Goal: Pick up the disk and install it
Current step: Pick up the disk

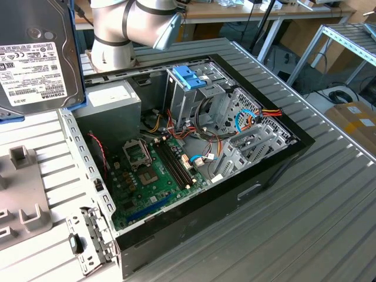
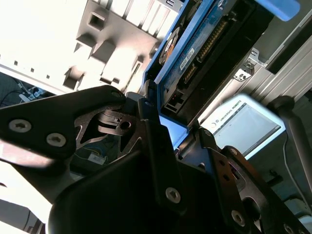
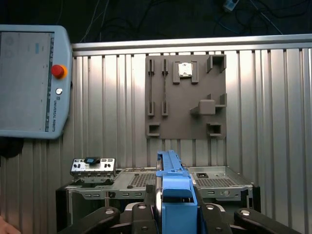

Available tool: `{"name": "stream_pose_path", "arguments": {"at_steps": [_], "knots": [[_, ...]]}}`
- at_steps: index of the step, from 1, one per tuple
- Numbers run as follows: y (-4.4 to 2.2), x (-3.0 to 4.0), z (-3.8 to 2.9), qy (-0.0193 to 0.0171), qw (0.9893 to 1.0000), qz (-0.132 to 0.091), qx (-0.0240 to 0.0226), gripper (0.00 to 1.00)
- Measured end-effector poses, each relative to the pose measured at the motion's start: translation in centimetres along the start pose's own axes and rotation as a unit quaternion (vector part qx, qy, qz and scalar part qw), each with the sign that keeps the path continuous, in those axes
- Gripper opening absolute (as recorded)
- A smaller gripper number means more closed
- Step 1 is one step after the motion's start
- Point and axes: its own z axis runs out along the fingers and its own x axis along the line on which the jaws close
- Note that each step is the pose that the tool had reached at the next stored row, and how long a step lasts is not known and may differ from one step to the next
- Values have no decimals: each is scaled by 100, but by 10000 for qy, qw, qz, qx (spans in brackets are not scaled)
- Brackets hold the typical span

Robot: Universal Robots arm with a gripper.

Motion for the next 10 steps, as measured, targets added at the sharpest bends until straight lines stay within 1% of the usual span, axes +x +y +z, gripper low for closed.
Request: {"name": "stream_pose_path", "arguments": {"at_steps": [10], "knots": [[-56, -1, 2, 0, 10000, 0, 0, 37]]}}
